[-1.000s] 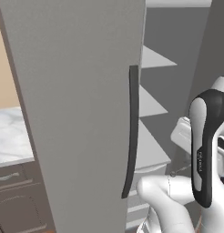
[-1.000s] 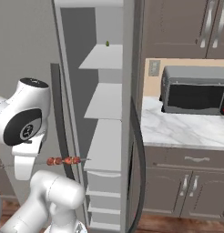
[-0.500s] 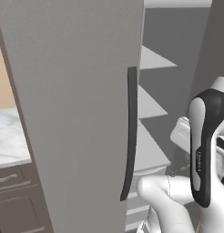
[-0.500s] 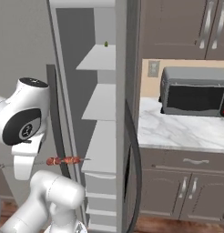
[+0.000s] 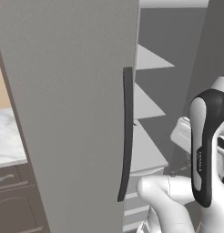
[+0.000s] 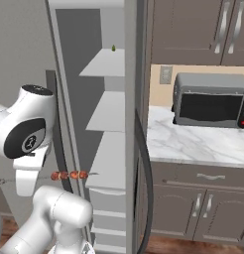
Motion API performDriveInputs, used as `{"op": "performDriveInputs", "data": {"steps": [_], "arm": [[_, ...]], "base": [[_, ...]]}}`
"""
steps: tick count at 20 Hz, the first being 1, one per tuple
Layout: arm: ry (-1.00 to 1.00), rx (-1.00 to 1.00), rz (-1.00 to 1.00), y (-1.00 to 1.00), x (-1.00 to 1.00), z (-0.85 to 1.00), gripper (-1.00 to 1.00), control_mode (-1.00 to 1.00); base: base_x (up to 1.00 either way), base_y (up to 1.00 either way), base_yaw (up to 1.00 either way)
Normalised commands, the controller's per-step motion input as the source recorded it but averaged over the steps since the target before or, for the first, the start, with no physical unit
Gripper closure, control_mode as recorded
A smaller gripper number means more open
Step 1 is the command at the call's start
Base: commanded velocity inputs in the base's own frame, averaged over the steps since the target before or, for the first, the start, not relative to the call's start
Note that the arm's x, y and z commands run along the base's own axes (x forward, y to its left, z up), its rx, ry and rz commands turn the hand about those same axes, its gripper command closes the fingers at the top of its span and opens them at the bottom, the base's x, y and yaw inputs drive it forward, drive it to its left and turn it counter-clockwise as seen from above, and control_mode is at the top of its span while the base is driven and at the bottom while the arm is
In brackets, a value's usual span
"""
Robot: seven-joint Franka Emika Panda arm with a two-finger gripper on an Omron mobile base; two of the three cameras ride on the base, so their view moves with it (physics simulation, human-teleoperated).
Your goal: Store the kebab skewer in the freezer for long-term storage. Close the freezer door after placing the cooked food.
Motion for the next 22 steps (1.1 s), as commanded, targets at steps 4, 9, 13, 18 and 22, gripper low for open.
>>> {"op": "performDriveInputs", "data": {"steps": [4,9,13,18,22], "arm": [[0.00,0.00,0.00,0.00,0.00,0.00,1.00,1.00],[0.00,0.00,0.00,0.00,0.00,0.00,1.00,1.00],[0.00,0.00,0.00,0.00,0.00,0.00,1.00,1.00],[0.00,0.00,0.00,0.00,0.00,0.00,1.00,1.00],[0.00,0.00,0.00,0.00,0.00,0.00,1.00,-1.00]], "base": [[0.15,-0.05,0.00],[0.00,0.00,0.00],[0.00,0.00,0.00],[0.00,0.00,0.00],[0.00,0.00,0.00]]}}
